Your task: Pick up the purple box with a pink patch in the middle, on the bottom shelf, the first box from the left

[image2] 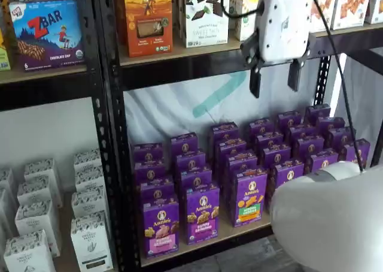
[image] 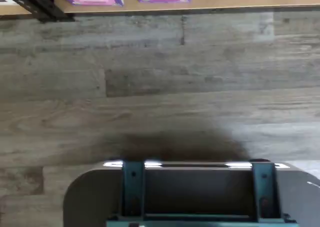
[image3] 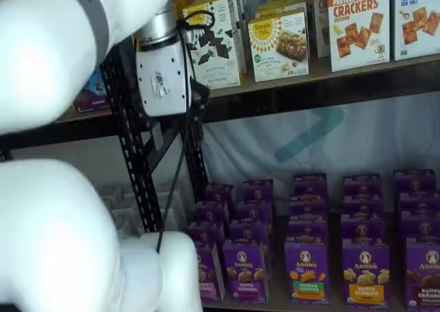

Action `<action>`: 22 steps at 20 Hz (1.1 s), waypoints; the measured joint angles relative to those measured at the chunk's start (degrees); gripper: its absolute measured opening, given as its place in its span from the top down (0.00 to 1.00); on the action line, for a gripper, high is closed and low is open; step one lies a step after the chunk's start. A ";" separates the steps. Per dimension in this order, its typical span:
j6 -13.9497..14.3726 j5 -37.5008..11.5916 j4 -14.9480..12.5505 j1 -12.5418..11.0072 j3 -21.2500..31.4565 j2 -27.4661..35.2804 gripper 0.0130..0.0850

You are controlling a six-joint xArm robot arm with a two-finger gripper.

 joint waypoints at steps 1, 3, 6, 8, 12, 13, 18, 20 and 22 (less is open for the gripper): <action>0.04 -1.33 0.45 -0.02 1.52 -0.57 0.00; 0.20 -3.67 1.11 0.12 4.27 -1.40 0.00; 1.08 -7.12 0.84 1.19 8.38 -2.02 0.00; 1.48 -9.12 0.70 1.67 10.56 -2.17 0.00; 1.97 -14.53 0.85 2.32 15.68 -2.18 0.00; 2.12 -15.95 0.81 2.52 16.90 -2.08 0.00; 2.36 -23.66 0.01 2.90 22.59 -1.09 0.00; 2.68 -25.88 -0.54 3.13 24.04 0.22 0.00; 3.42 -29.16 -1.56 3.62 25.95 1.08 0.00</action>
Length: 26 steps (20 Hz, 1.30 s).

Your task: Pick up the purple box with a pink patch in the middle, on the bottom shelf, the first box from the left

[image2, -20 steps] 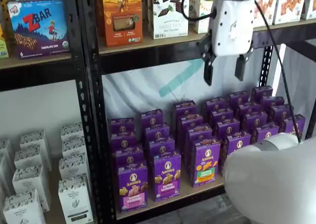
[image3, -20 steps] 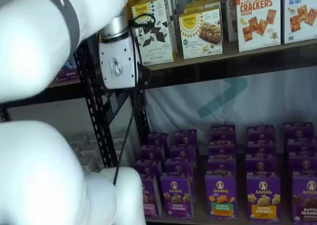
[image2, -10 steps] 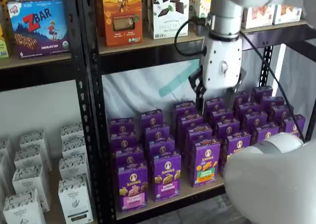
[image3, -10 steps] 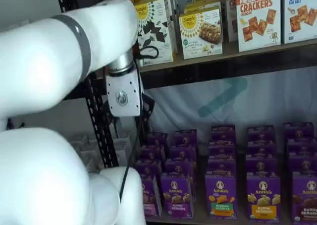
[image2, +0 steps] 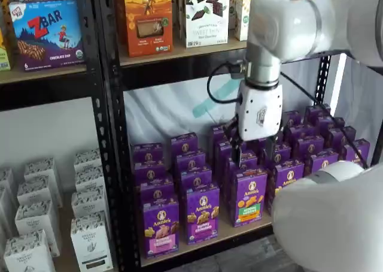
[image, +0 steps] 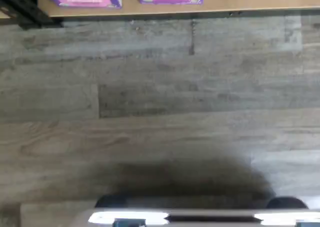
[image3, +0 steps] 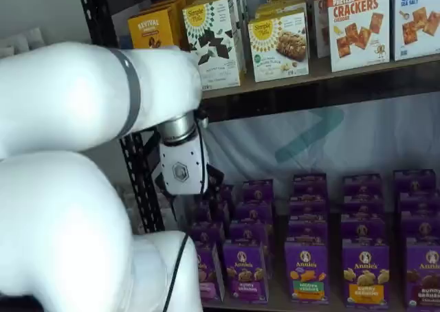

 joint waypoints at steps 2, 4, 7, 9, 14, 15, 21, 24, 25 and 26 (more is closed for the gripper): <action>0.92 -3.51 -1.08 0.54 1.88 0.89 0.00; 1.94 -6.43 -2.12 1.09 3.13 2.64 0.00; 3.10 -10.26 -3.17 1.64 4.38 6.01 0.00; 3.76 -13.26 -3.62 1.93 5.39 7.76 0.00; 4.07 -21.92 -3.17 2.20 7.58 12.91 0.00; 4.26 -23.63 -3.24 2.28 7.79 14.30 0.00; 5.38 -32.69 -3.48 3.00 8.83 21.67 0.00; 6.66 -35.36 -4.21 3.65 8.69 25.30 0.00; 7.04 -36.20 -4.38 3.87 8.63 26.45 0.00; 7.45 -37.08 -4.57 4.10 8.59 27.57 0.00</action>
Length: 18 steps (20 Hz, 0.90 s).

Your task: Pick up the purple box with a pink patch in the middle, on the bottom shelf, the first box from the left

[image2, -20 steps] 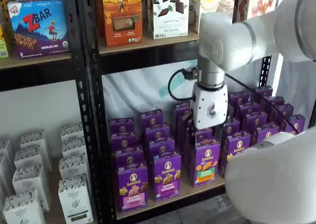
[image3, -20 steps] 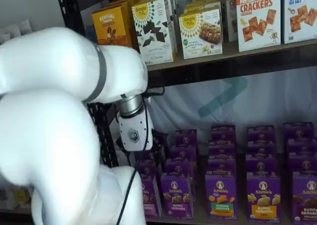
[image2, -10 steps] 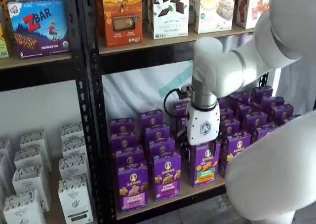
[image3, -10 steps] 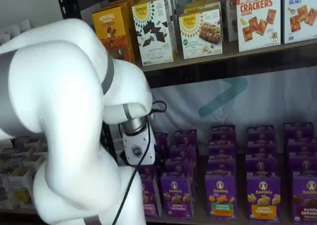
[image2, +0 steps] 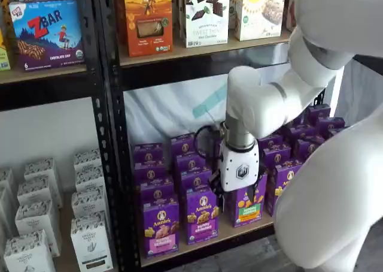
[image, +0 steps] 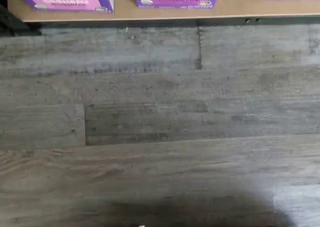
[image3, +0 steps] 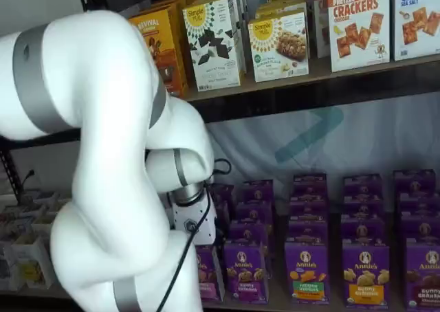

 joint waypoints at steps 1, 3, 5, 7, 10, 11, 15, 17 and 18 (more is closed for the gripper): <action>0.57 -0.75 -0.33 0.25 -0.10 1.15 0.00; 1.69 -2.22 -0.99 0.79 -0.38 3.40 0.00; 2.77 -4.07 -1.50 1.36 -0.66 5.62 0.00; 3.31 -6.64 -1.40 1.95 -0.76 7.60 0.00; 3.20 -10.99 0.37 3.37 -1.69 11.70 0.00; 3.06 -11.94 1.00 3.81 -2.23 13.01 0.00; 0.95 -15.16 4.88 5.33 -5.71 19.12 0.00; 3.30 -14.92 2.32 5.26 -8.67 22.77 0.00; 3.05 -15.00 2.58 5.25 -9.59 23.99 0.00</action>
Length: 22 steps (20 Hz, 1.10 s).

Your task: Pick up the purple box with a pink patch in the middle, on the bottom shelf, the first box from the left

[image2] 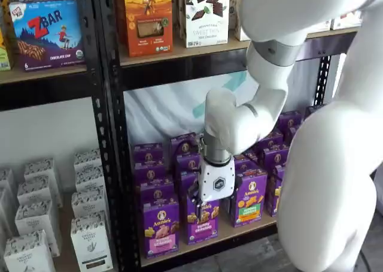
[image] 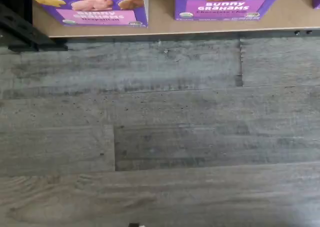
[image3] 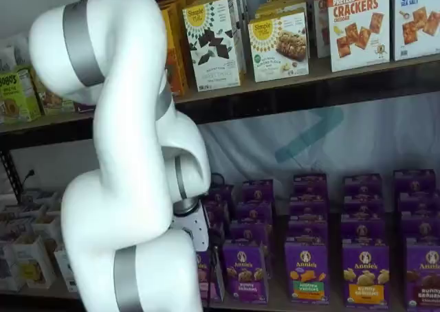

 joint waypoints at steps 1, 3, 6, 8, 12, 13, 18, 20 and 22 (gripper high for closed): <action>-0.26 -0.38 0.24 -0.03 -0.99 1.38 0.00; -1.40 -1.58 1.45 -0.02 -2.36 3.52 0.00; -4.63 -2.91 5.17 0.36 -4.27 6.38 0.00; -6.35 -3.50 7.05 0.47 -5.34 7.92 0.00; -6.49 -4.48 7.40 0.71 -7.27 10.87 0.00; -6.40 -4.63 7.46 0.86 -7.74 11.57 0.00; -1.03 -6.29 2.79 1.79 -10.83 15.74 0.00; 1.28 -6.33 0.91 2.29 -12.30 17.15 0.00; 2.93 -6.18 -0.35 2.71 -13.71 18.36 0.00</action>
